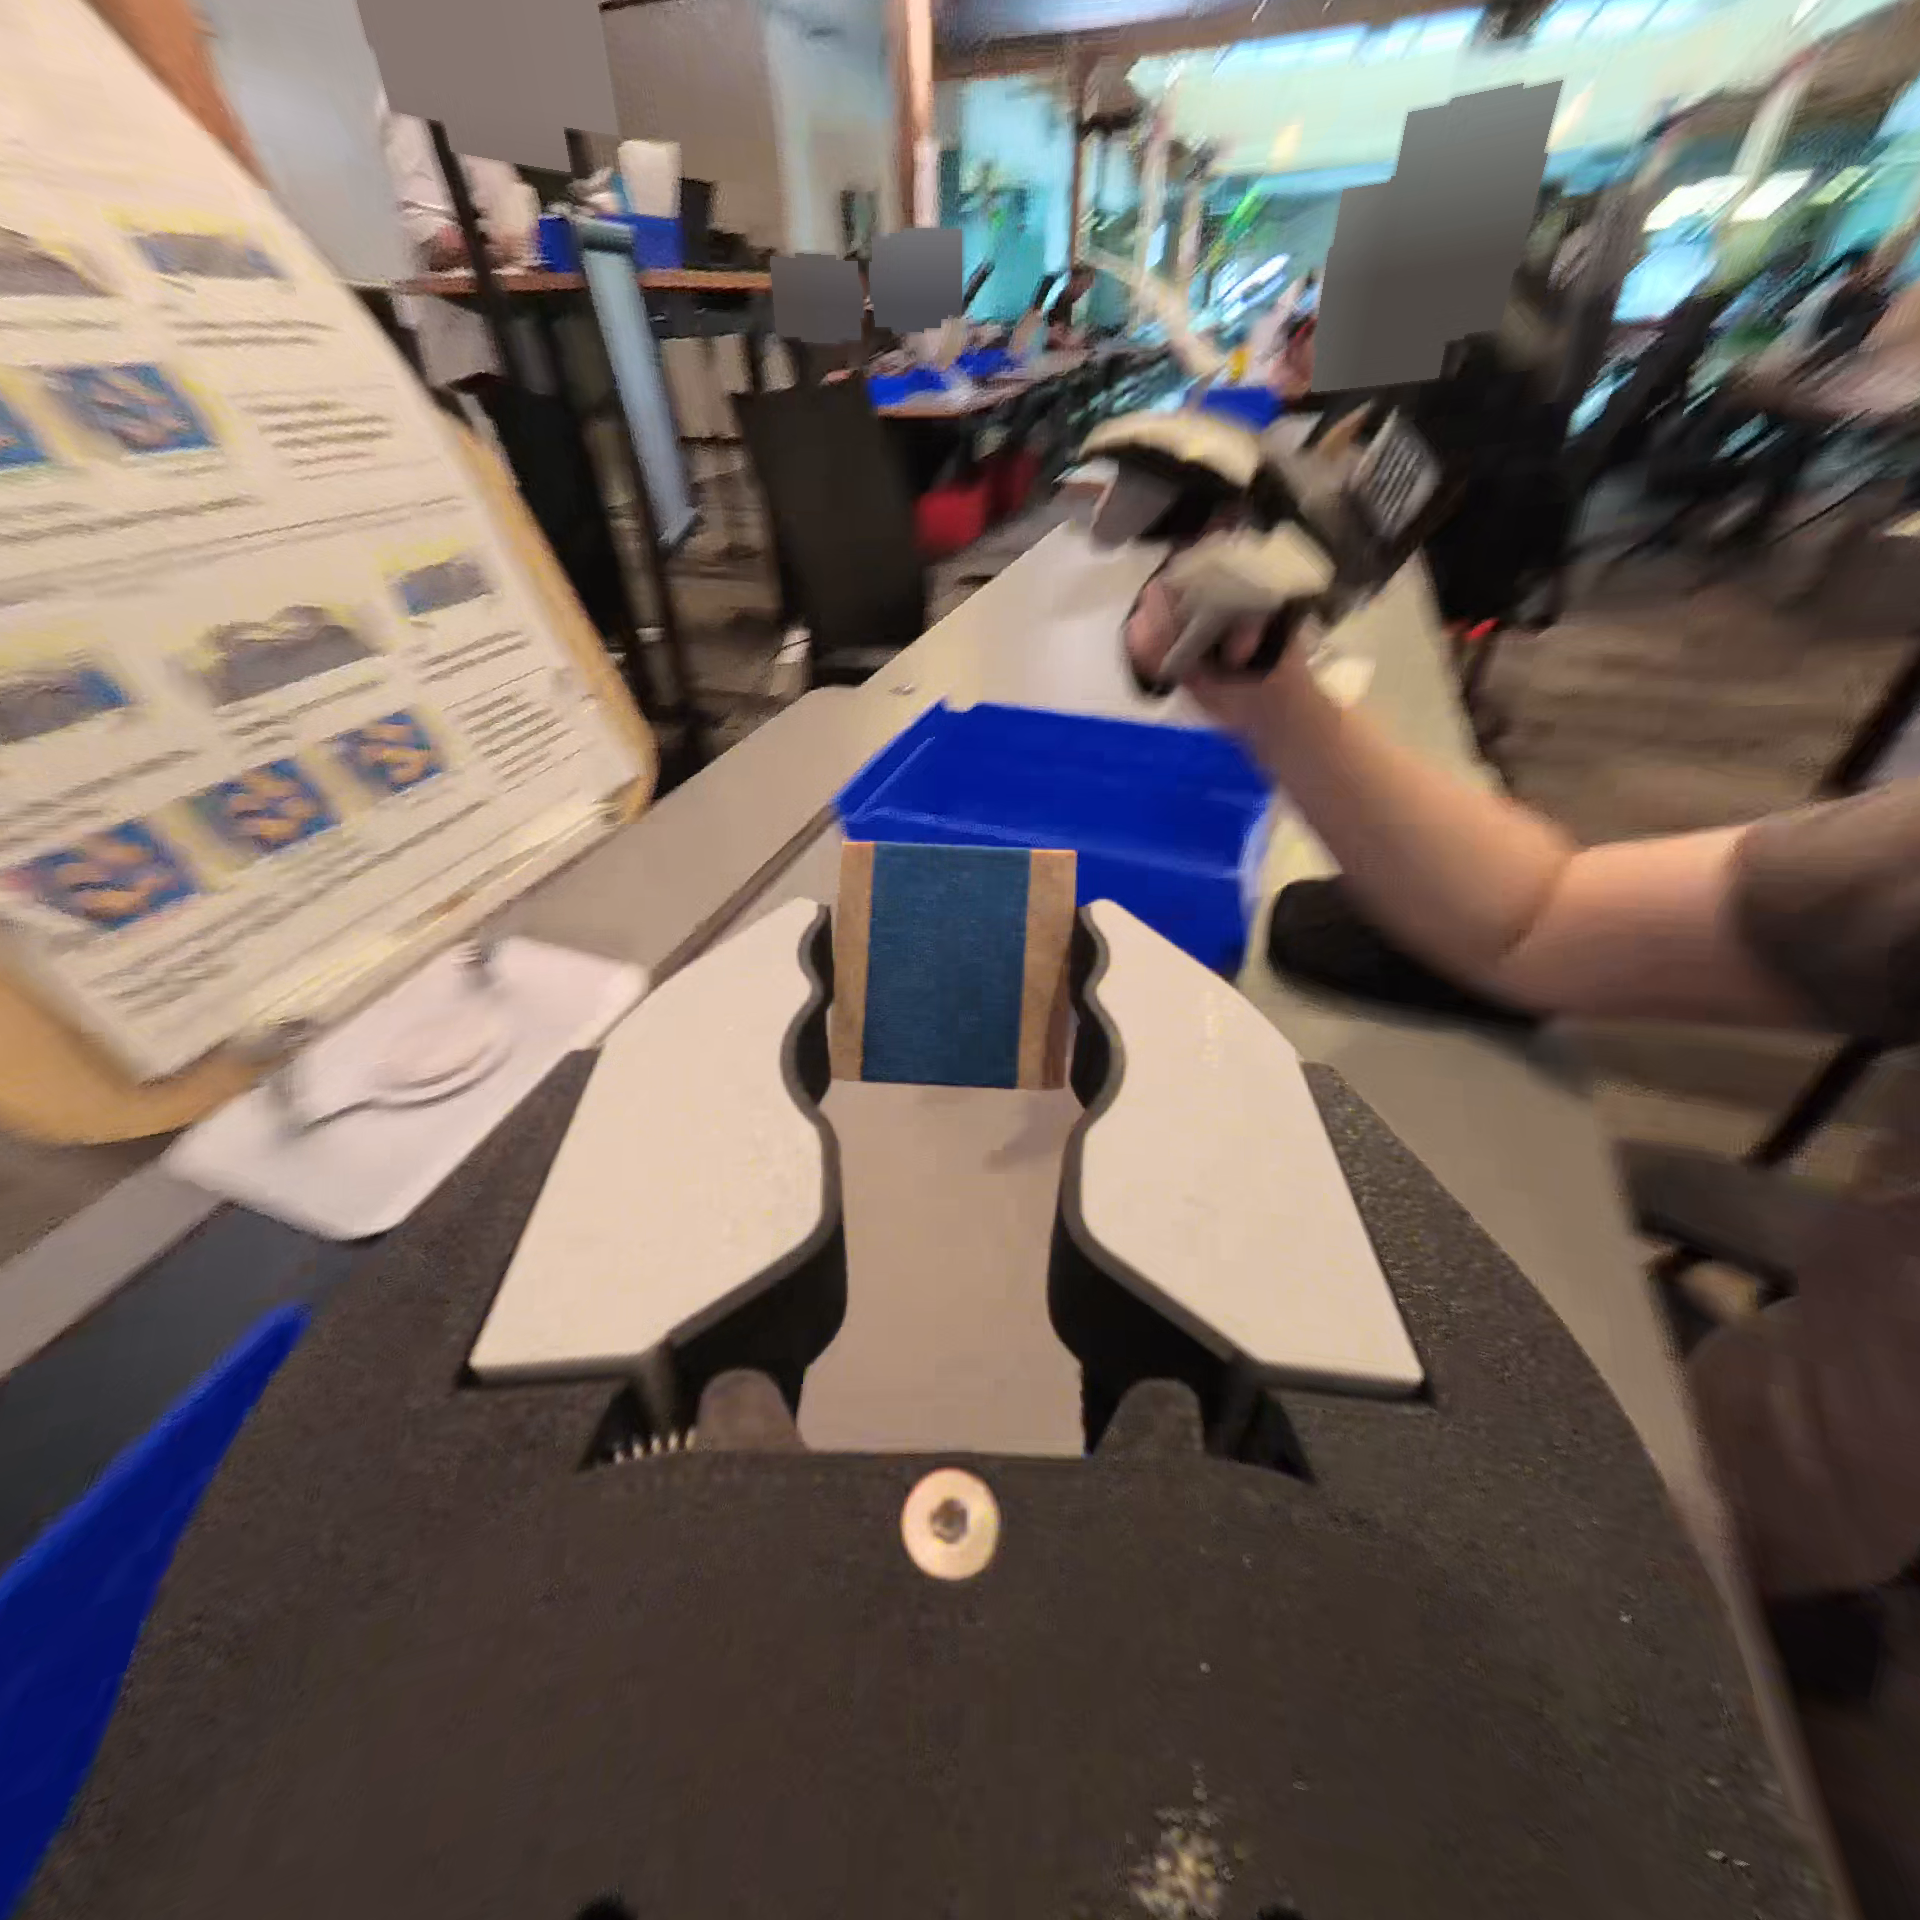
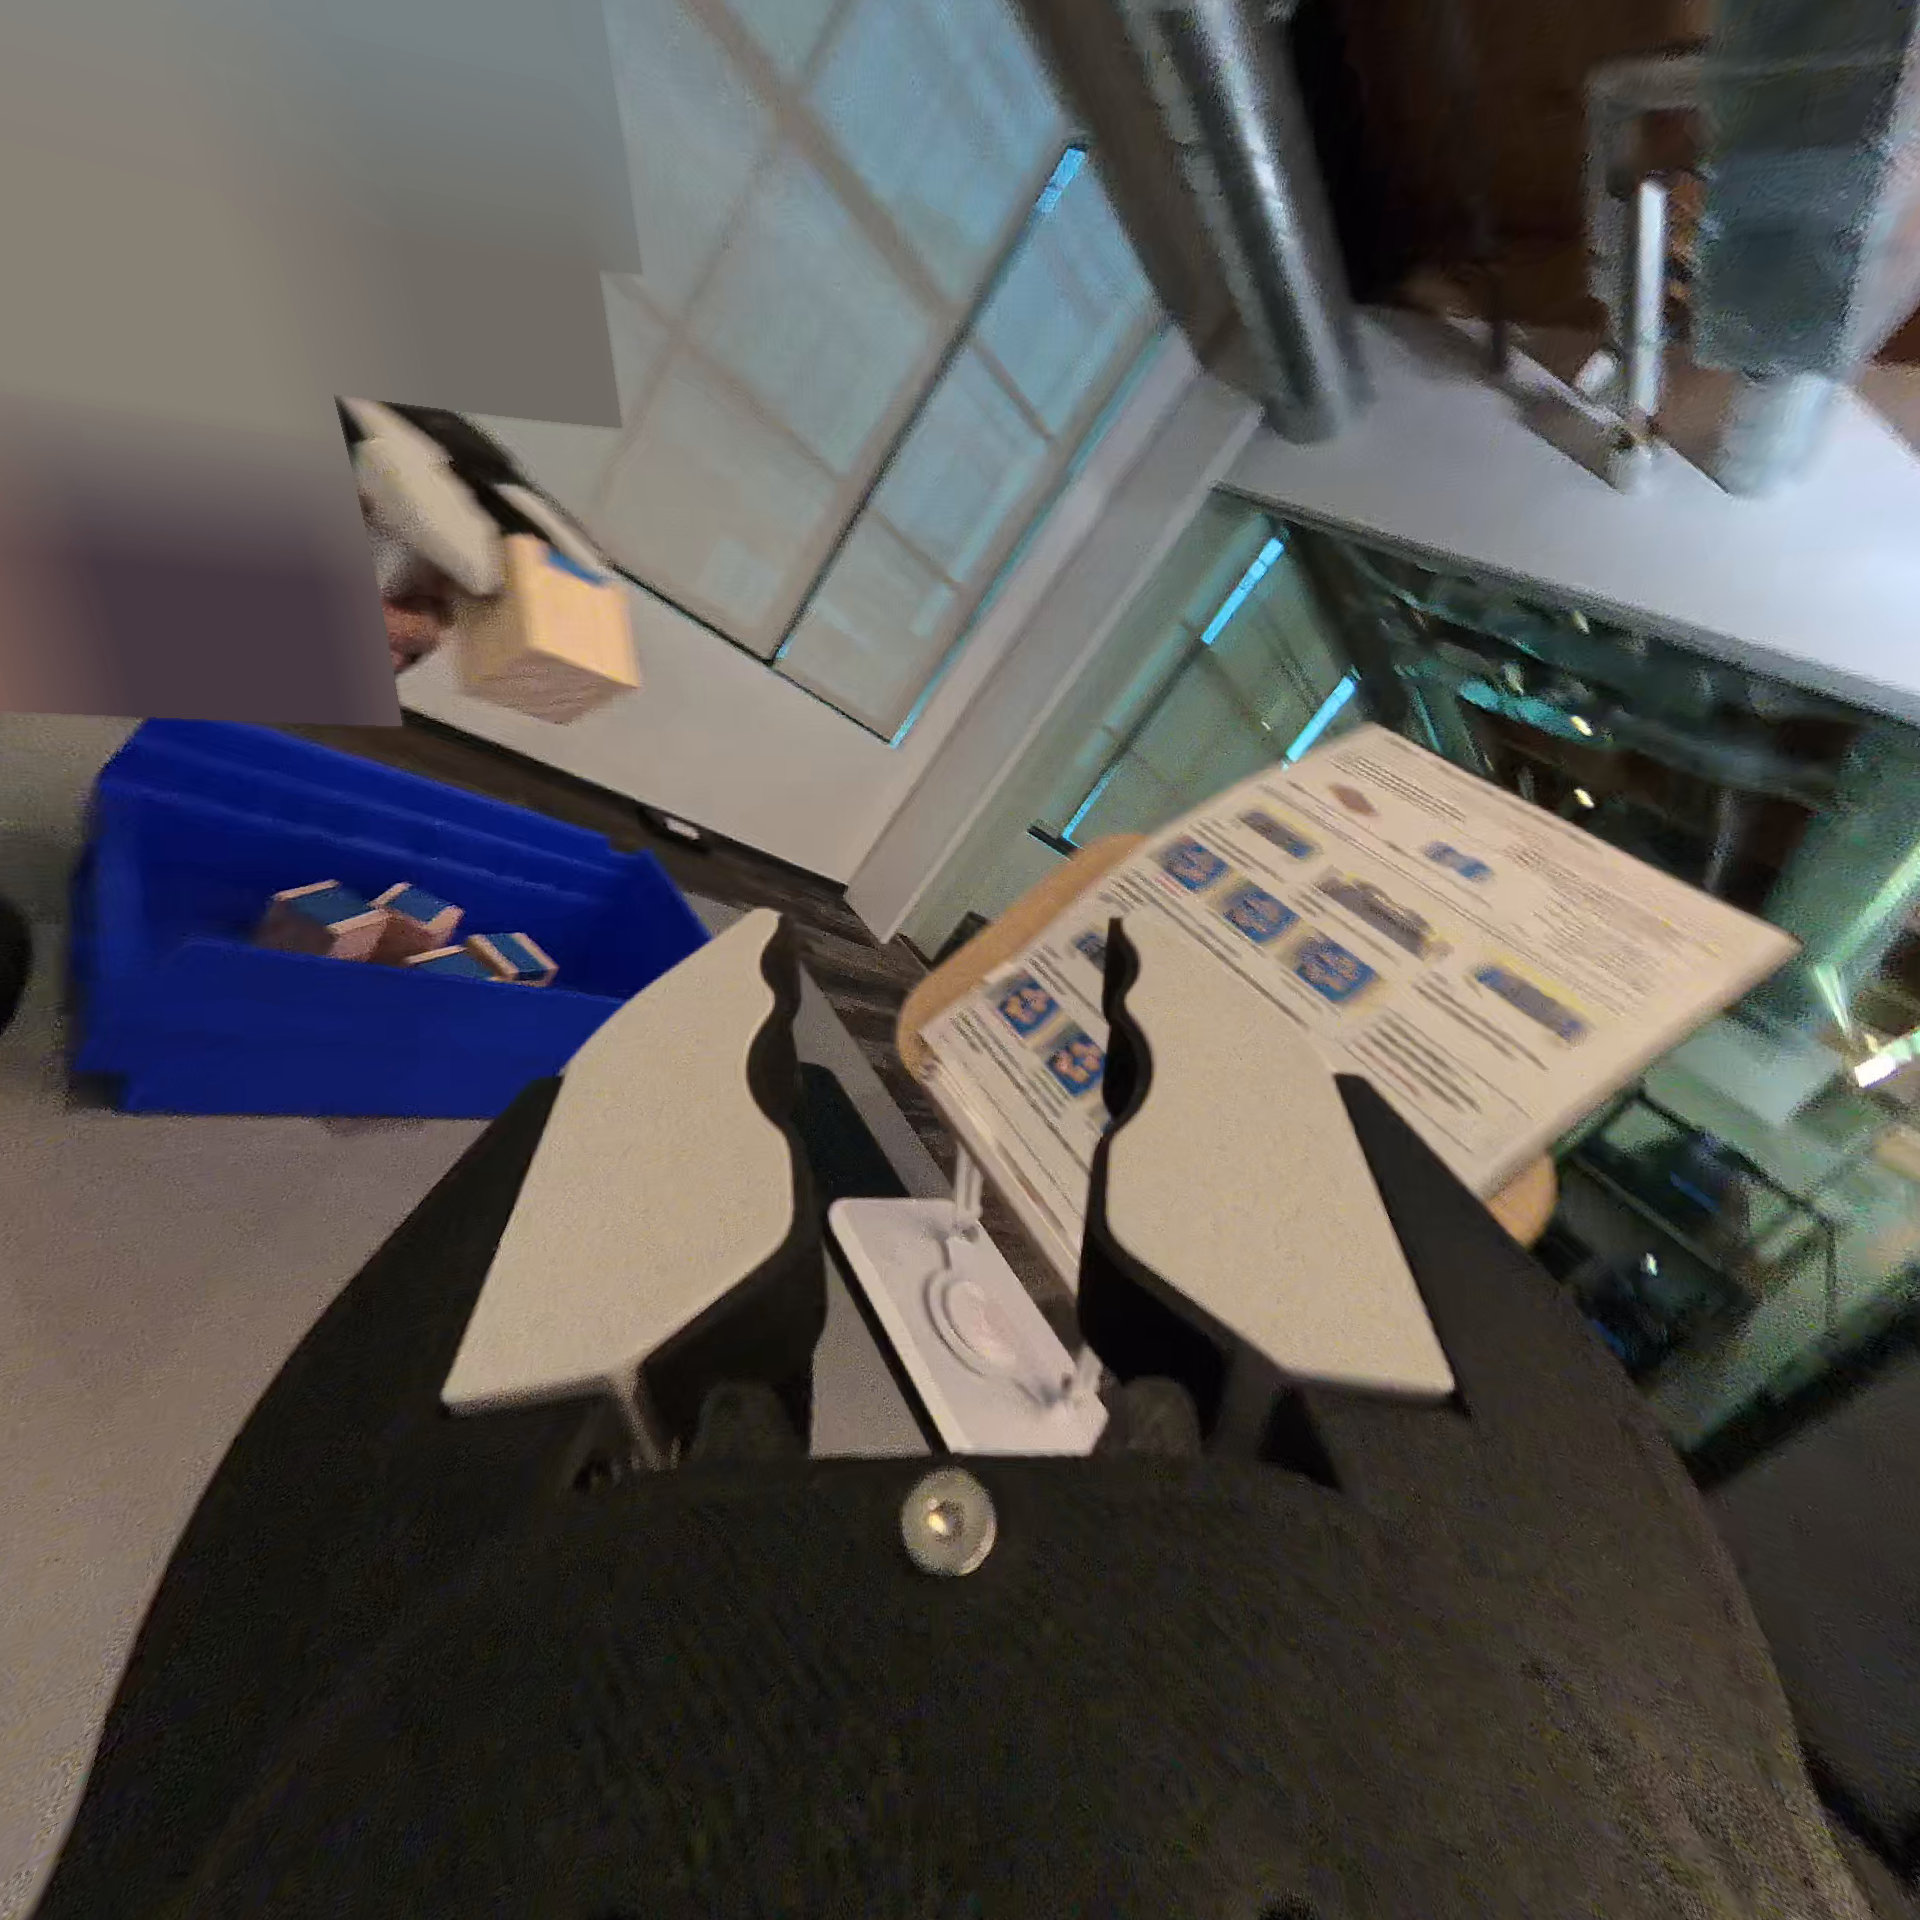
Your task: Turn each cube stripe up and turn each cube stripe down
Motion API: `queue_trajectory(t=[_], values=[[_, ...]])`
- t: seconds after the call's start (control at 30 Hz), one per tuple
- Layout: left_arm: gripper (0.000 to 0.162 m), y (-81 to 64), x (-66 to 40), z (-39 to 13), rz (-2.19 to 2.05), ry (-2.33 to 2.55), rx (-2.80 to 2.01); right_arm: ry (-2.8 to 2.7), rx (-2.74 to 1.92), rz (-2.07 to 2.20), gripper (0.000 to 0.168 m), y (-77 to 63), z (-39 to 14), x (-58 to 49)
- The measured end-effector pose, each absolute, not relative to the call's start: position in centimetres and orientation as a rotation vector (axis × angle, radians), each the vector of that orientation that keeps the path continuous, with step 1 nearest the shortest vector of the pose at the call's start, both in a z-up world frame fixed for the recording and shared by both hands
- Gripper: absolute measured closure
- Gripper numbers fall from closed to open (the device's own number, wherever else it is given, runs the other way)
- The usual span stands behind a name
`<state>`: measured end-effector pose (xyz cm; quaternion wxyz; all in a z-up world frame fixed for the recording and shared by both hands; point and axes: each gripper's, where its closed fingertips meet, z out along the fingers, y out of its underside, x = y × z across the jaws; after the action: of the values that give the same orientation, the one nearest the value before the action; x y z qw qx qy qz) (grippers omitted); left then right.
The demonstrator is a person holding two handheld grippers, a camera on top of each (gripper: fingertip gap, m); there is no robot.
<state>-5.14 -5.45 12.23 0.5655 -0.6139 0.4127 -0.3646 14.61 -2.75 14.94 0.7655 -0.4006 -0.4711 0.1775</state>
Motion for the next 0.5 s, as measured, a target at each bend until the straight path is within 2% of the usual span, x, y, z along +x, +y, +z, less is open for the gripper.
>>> queue_trajectory(t=[0.23,0.33,0.5], values=[[0.119,-5.3,1.8,11.1,-1.141,0.879,-1.568,-1.11,-0.771,0.33,0.103,-8.1,12.3,5.9],[0.119,-5.8,3.6,11.1,-1.27,0.857,-1.557,-1.088,-0.761,0.234,0.095,-8.1,11.1,4.5],[0.119,-7.0,4.9,11.6,-1.438,0.849,-1.524,-0.994,-0.805,0.255,0.095,-6.9,9.5,3.9]])
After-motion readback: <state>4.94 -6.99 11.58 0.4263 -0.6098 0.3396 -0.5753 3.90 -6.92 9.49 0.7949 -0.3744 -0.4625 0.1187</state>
